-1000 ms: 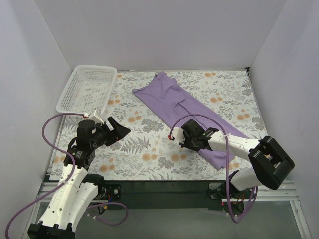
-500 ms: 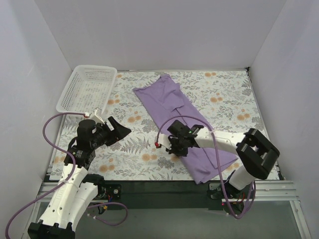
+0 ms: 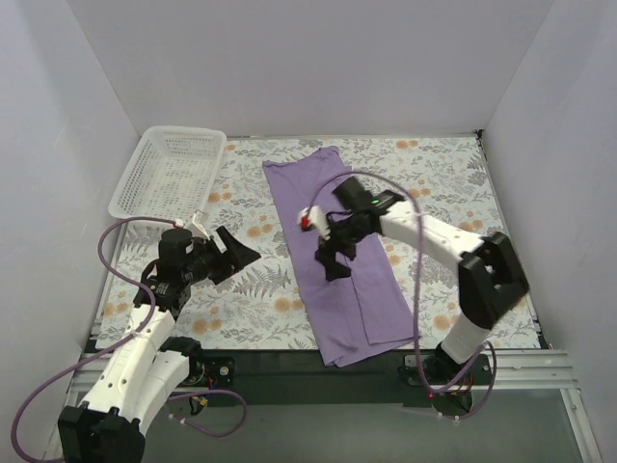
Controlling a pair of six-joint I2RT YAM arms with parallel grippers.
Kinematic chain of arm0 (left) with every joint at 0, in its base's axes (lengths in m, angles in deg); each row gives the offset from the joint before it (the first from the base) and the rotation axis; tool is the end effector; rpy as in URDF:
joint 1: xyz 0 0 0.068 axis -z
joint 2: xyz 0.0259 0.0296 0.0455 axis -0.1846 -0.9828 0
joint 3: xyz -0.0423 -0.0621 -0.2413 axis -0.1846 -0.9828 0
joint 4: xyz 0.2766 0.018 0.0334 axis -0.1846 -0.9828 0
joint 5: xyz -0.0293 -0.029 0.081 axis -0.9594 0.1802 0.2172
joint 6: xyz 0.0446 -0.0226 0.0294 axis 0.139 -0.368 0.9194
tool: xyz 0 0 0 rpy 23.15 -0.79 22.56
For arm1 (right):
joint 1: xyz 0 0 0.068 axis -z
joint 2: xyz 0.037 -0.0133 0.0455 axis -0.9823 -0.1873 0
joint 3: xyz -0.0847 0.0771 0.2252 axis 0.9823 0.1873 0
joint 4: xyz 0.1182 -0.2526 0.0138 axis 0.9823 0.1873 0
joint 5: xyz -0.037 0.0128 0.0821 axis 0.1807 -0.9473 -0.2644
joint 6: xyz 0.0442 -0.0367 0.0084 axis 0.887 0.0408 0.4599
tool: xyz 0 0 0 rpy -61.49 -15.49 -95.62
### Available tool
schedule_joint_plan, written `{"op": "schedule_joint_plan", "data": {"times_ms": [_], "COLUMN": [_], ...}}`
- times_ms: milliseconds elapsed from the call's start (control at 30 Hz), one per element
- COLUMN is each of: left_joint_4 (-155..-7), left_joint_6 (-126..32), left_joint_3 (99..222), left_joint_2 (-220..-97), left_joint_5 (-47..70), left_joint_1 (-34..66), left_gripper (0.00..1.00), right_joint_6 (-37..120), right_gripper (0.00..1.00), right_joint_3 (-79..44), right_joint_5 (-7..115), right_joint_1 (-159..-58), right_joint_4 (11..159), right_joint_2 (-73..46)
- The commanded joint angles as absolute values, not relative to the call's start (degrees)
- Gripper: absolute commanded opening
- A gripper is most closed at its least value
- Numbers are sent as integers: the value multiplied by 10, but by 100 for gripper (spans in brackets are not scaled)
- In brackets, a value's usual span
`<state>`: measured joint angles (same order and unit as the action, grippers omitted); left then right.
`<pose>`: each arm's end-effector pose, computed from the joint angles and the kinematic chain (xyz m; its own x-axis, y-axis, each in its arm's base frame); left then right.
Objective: Fold and stack the t-shirts
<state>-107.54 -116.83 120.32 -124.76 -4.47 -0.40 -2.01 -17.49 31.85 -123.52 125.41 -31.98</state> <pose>0.1952 -0.0526 0.2249 -0.5722 -0.8135 0.1041 -0.4766 0.2265 -0.8494 0.2524 0.2751 0.1988 -0.0671 -0.7936 -0.6048 -0.9941 0.0014 0.1085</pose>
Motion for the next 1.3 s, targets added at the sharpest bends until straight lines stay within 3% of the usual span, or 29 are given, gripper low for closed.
{"op": "schedule_joint_plan", "data": {"times_ms": [0,167,233,300,433,833,1267], "left_joint_4": [-1012,-984,-991,-994,-994,-1002,-998], "left_joint_6": [-1182,-1138,-1110,-1104,-1114,-1152,-1134], "left_joint_3": [1172,1197,1222,1232,1221,1179,1210], "left_joint_2": [-1281,-1344,-1363,-1379,-1376,-1280,-1332], "left_joint_5": [-119,-150,-140,-129,-109,-95,-89], "left_joint_1": [-2,35,56,90,130,138,138], "left_gripper": [72,71,71,70,69,69,69], "right_joint_6": [-51,33,86,128,260,541,662], "right_gripper": [98,98,97,88,68,71,57], "right_joint_3": [-125,-11,-16,-51,-152,-547,-644], "right_joint_5": [272,309,260,227,211,235,213], "right_joint_1": [-1091,-933,-872,-848,-851,-863,-872], "right_joint_4": [1239,1059,1028,1034,1024,986,903], "right_joint_2": [-172,-68,-95,-165,-295,-687,-837]}}
